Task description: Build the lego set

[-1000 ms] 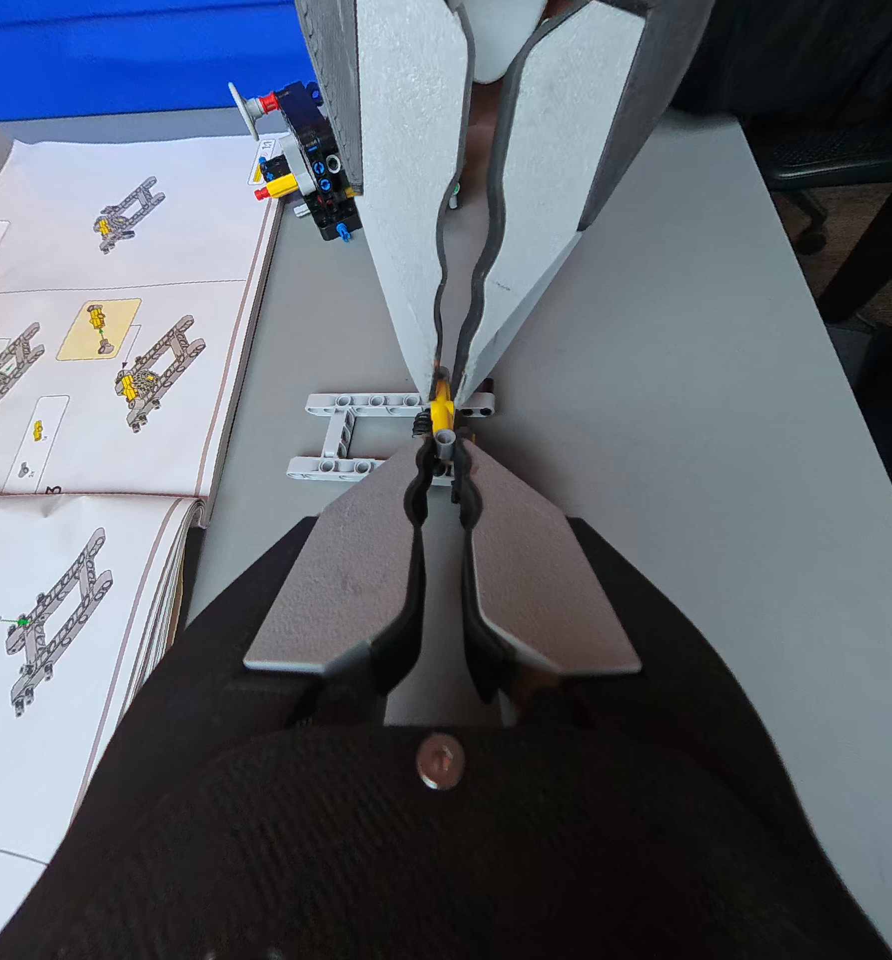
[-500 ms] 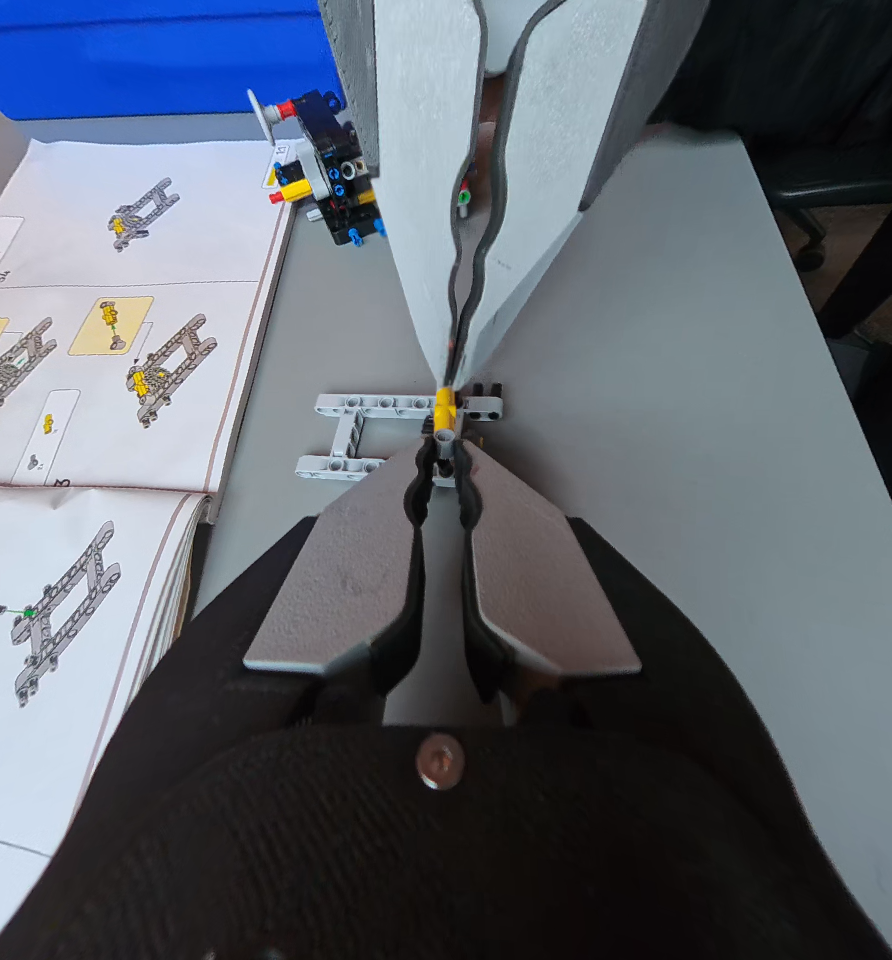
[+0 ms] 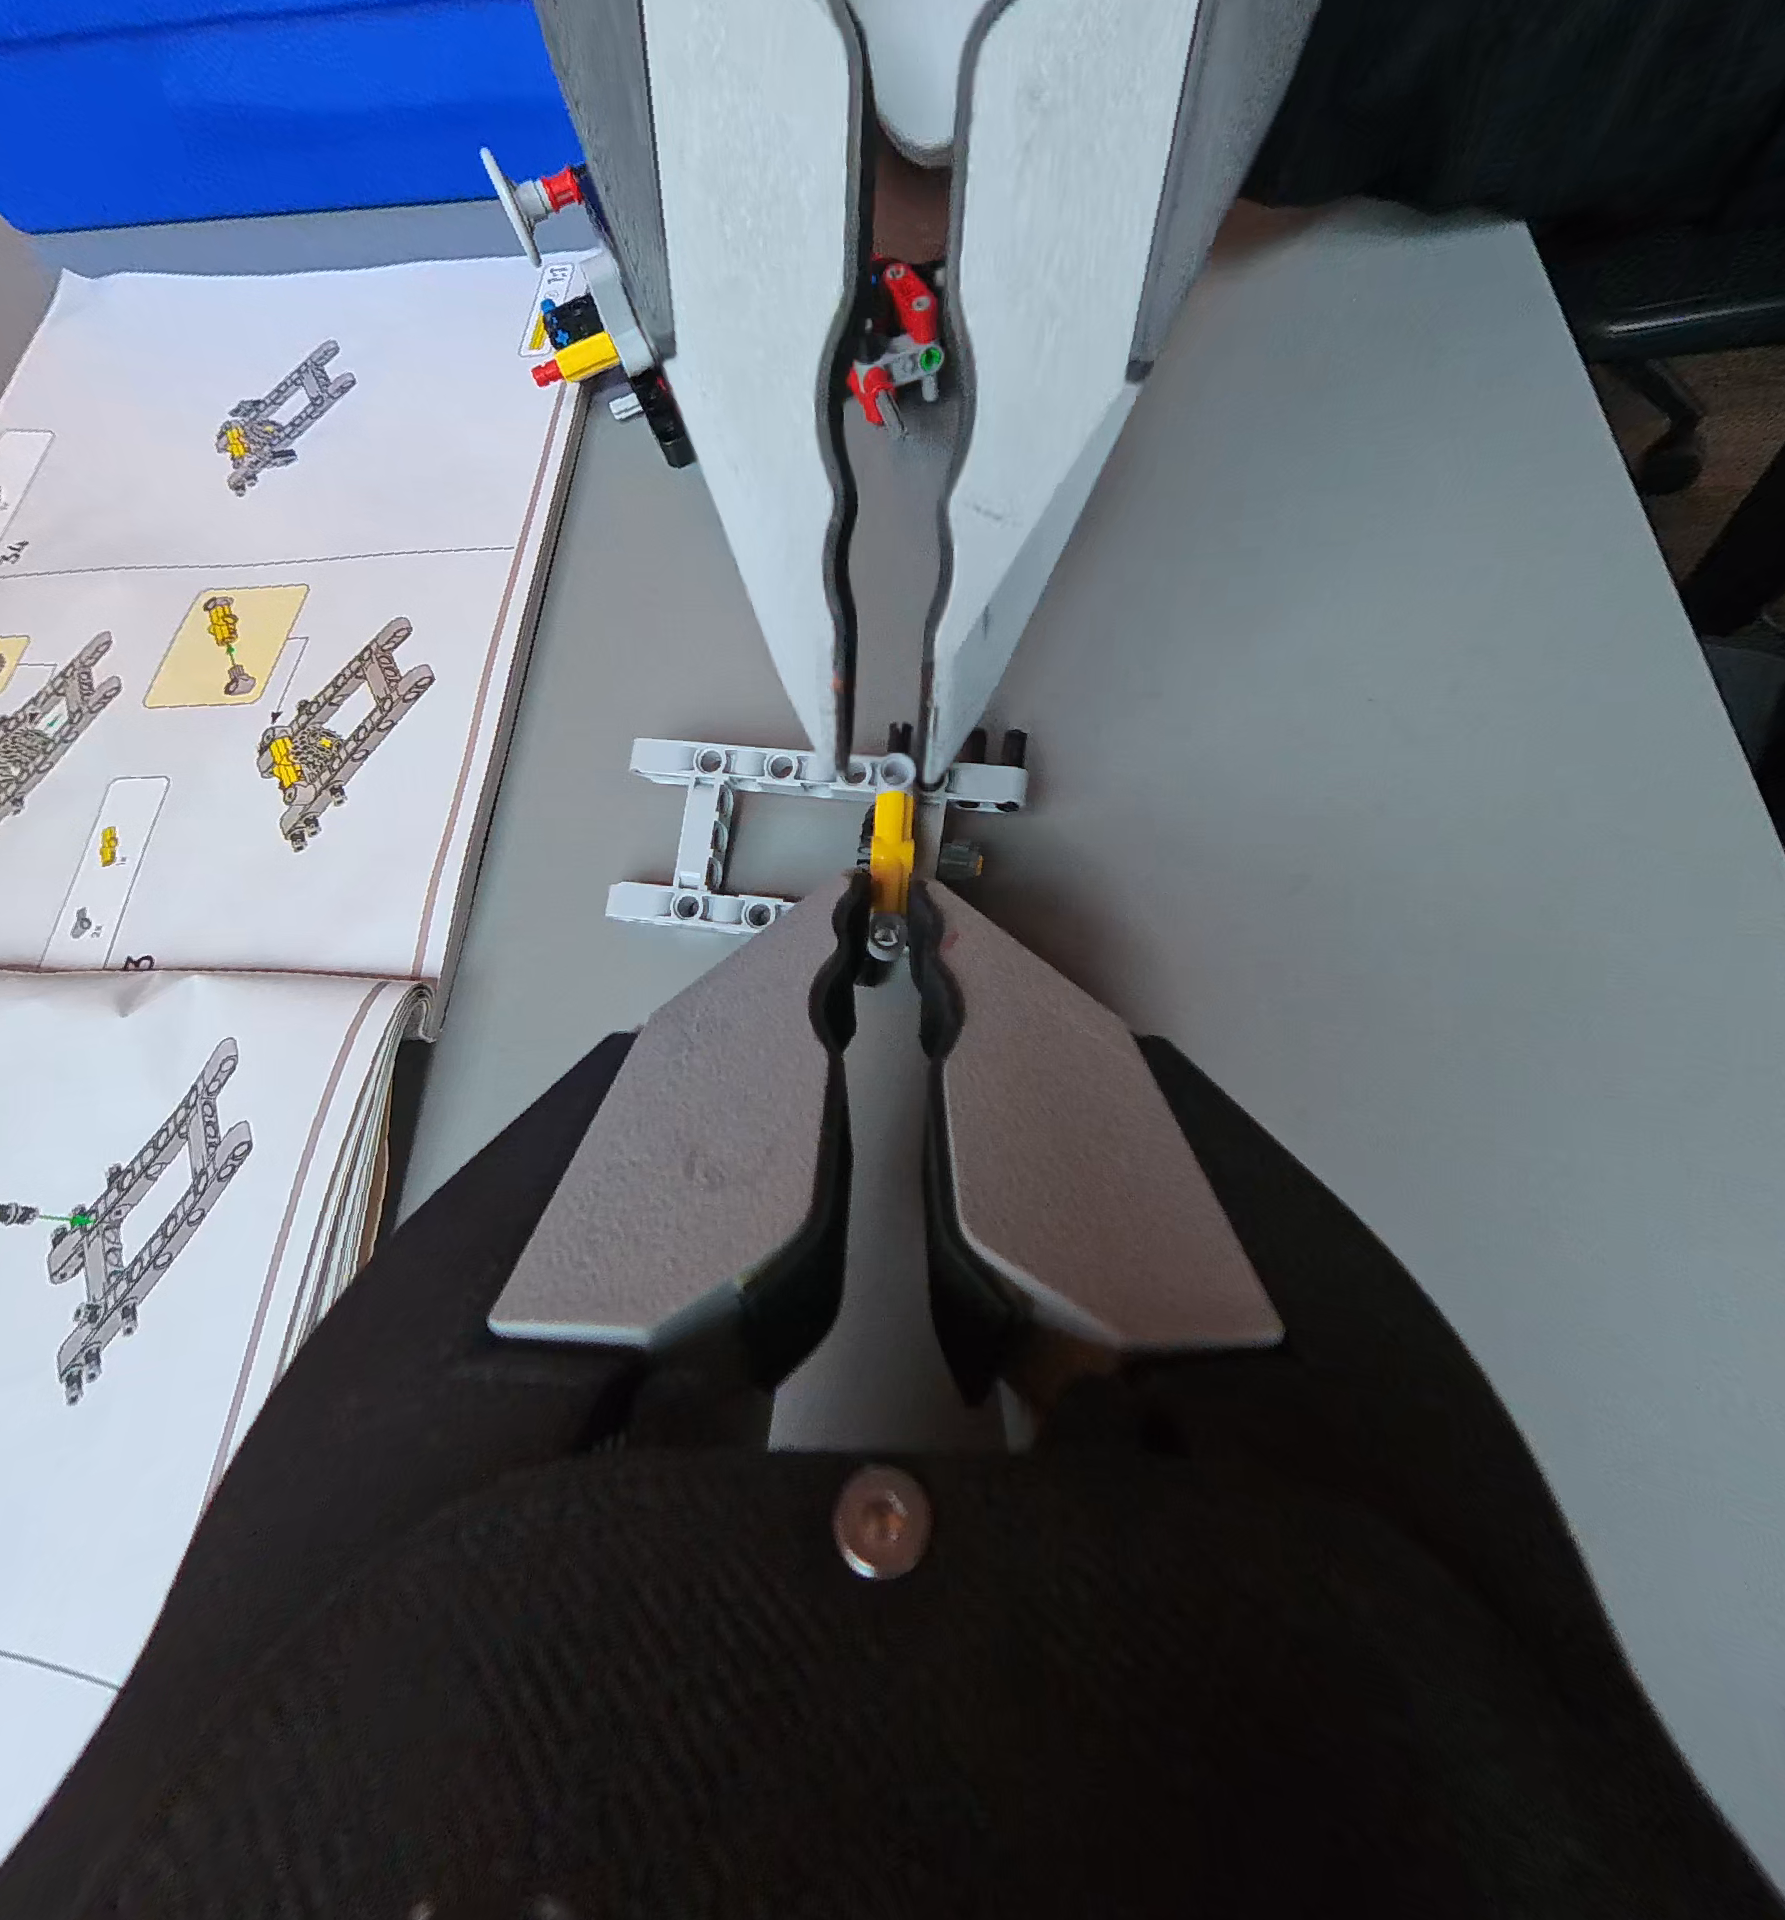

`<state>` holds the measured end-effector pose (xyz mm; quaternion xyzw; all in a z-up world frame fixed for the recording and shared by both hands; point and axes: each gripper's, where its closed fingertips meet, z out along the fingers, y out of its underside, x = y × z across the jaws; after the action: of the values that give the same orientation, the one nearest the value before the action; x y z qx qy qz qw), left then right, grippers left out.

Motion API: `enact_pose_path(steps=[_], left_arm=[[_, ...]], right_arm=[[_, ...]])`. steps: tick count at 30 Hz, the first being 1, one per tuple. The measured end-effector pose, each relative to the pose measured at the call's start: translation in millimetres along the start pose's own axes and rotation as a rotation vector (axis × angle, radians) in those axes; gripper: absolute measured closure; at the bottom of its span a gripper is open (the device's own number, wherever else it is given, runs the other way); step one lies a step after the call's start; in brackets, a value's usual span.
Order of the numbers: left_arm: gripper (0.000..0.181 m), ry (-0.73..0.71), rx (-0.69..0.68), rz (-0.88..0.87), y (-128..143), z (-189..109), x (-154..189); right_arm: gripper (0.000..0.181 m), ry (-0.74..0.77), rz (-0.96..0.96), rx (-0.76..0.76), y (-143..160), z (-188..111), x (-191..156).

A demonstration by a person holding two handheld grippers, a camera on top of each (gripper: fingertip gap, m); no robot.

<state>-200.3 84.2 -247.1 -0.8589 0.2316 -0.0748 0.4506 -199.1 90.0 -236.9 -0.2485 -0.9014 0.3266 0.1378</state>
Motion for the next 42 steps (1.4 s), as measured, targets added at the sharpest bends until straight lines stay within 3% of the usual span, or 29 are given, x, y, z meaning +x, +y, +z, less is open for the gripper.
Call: enact_pose_path(steps=[15, 22, 42], left_arm=[[0.177, 0.035, 0.091, -0.04, -17, -4, 5], [0.168, 0.008, 0.089, -0.044, -16, -6, 0], [0.175, -0.09, 0.009, 0.04, -9, 2, -5]], right_arm=[[0.177, -0.016, 0.005, -0.025, 3, -5, -6], [0.177, -0.048, 0.07, 0.024, 4, -14, -4], [0.177, -0.031, 0.046, 0.04, 6, -4, -1]])
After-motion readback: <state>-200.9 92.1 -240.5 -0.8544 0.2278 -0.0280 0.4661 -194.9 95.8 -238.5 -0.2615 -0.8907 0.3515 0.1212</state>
